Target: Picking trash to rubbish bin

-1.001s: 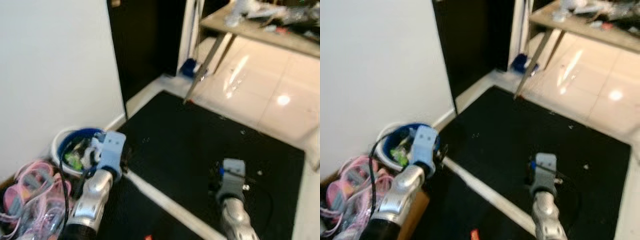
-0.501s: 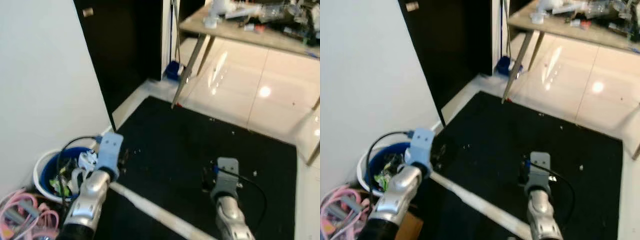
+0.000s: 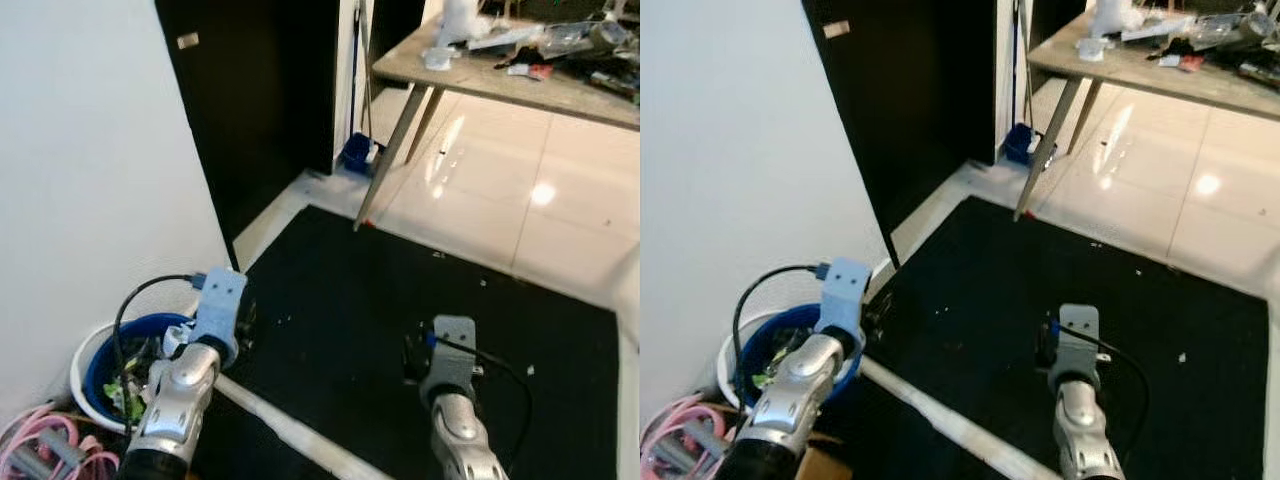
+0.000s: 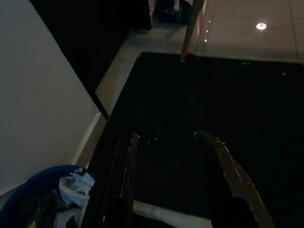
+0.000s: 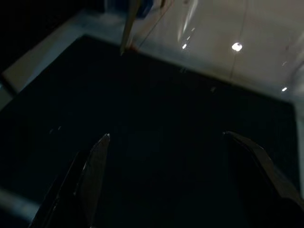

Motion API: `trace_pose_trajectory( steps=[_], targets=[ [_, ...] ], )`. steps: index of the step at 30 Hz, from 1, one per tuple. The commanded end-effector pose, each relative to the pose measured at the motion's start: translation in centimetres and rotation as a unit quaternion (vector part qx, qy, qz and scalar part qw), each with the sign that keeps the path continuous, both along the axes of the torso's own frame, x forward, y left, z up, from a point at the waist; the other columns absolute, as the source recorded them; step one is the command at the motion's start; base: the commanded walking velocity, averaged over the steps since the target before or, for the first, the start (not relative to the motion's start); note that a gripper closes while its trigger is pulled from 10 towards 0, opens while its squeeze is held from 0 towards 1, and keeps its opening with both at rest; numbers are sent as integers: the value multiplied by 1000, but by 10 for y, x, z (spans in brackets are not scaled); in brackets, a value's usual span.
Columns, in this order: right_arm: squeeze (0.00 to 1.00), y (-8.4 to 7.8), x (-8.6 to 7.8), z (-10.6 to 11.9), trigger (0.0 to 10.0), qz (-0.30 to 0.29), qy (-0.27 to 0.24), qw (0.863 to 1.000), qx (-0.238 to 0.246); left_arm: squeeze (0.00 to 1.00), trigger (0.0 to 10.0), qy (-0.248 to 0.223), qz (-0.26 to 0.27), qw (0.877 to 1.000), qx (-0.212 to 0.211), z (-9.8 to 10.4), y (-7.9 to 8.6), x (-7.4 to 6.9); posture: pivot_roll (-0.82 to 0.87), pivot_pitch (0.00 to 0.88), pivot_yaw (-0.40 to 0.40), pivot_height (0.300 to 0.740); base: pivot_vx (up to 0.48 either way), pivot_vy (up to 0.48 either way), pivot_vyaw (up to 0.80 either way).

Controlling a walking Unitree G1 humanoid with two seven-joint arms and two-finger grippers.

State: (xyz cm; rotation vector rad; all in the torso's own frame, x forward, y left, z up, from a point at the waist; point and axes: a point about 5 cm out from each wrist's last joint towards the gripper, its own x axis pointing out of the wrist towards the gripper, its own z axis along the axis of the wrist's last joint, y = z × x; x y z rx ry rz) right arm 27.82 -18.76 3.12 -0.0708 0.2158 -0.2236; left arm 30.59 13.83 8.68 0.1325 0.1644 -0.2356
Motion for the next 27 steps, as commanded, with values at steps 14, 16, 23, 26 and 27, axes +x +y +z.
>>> trace_pose_trajectory(
  steps=[14,16,23,26,27],
  targets=[
    [0,6,-5,-7,10000,-4,16,1000,12,0,10000,11,3,1000,5,-5,5,-3,-13,119,61,740,321,0,-728],
    [0,6,-5,-7,10000,-4,16,1000,13,0,10000,11,3,1000,5,-5,5,-3,-13,119,61,740,322,0,-800],
    [0,6,-5,-6,10000,-3,13,1000,12,0,10000,10,2,1000,5,-5,5,-3,-14,119,60,740,324,0,-483],
    [0,6,-5,-5,10000,-1,11,1000,11,0,10000,10,1,1000,5,-5,4,-3,-14,119,60,740,325,0,0],
    [0,7,-5,-5,10000,-1,11,1000,11,0,10000,10,1,1000,5,-5,4,-3,-14,119,60,740,322,0,0]
  ],
)
